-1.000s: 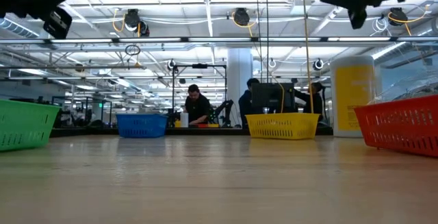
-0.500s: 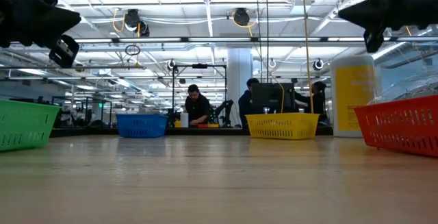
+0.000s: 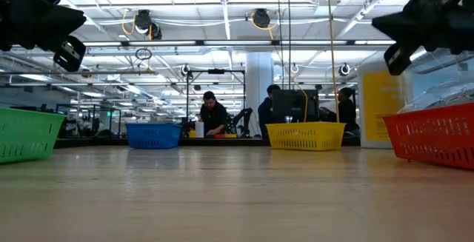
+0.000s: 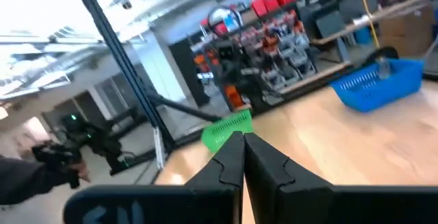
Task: Pick & Place Travel size toiletries
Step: Return to Home Position
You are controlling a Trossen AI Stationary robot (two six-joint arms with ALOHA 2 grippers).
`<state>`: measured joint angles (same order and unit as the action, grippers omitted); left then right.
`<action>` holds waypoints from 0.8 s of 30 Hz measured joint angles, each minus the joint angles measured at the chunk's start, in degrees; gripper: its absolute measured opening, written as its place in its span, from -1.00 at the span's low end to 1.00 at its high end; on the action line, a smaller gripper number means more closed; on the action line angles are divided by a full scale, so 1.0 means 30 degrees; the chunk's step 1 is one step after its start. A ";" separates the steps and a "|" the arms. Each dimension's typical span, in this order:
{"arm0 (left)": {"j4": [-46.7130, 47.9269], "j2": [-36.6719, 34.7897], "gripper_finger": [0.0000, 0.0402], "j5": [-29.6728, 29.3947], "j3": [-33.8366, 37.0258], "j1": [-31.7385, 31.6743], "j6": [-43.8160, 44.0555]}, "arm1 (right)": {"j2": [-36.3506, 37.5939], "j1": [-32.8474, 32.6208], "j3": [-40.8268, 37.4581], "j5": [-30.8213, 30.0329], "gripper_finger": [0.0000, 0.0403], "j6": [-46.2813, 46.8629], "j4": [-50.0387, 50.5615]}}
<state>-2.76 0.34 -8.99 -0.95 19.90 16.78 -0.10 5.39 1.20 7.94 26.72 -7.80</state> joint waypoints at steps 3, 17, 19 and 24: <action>0.0007 0.0000 -0.90 0.0003 0.0000 0.0000 -0.0009 | -0.0212 0.0000 -0.0032 -0.0103 -1.00 0.0205 0.0768; -0.0109 0.0007 -0.96 0.0007 0.0000 0.0000 -0.0031 | -0.0183 0.0007 0.0005 -0.0114 -1.00 -0.0265 0.0667; -0.0117 0.0007 -0.93 0.0007 0.0000 0.0000 -0.0031 | -0.0183 0.0007 -0.0008 -0.0114 -1.00 -0.0269 0.0667; -0.0122 0.0007 -0.88 0.0007 0.0000 0.0000 -0.0025 | -0.0183 0.0007 -0.0010 -0.0114 -0.98 -0.0269 0.0667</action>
<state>-3.13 0.36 -8.97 -0.95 19.90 16.71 -0.64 5.41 1.17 7.60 25.91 -5.80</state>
